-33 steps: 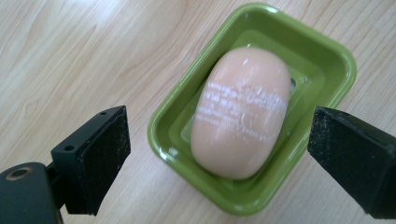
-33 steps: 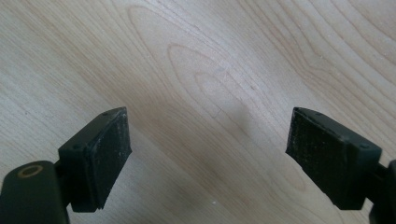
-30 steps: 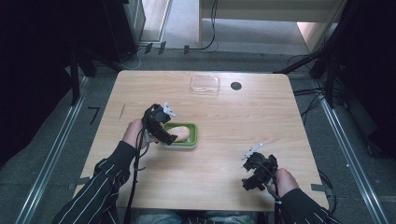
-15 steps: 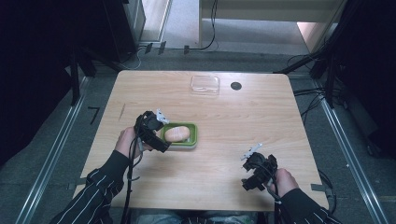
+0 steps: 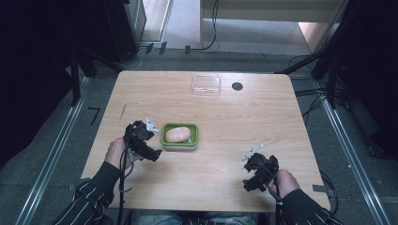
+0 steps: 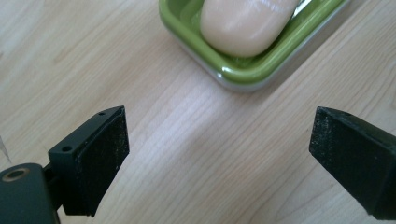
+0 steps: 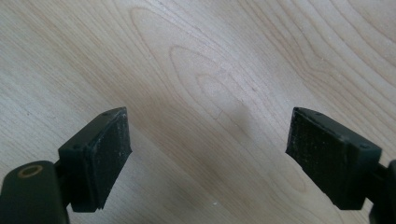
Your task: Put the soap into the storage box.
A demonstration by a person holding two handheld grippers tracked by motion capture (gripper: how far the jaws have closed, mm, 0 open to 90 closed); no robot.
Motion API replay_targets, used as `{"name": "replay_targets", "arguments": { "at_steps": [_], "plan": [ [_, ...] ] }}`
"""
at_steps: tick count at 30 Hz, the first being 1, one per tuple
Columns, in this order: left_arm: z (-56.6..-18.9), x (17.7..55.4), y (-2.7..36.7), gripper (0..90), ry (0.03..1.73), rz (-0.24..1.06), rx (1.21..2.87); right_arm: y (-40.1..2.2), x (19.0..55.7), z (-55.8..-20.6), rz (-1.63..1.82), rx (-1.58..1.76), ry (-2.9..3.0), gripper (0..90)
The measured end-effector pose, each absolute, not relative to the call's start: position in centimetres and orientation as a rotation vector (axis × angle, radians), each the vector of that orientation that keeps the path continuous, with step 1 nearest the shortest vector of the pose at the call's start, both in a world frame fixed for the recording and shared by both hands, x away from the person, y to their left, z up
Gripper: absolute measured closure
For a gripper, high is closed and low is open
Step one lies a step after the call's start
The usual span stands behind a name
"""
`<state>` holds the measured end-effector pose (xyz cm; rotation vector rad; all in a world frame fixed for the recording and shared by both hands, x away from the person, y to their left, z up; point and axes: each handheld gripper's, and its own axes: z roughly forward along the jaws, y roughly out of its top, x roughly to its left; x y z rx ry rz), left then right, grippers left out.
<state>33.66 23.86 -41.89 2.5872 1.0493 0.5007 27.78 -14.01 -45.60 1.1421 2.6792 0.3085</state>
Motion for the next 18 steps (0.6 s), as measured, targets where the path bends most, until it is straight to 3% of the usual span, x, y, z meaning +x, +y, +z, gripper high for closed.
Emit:
{"name": "replay_targets", "arguments": {
  "at_steps": [18],
  "plan": [
    [-43.1,32.2,25.3,4.3,1.071,0.43,2.598,-13.9,27.8,-45.6,0.304,1.14,2.683,14.3]
  ]
}}
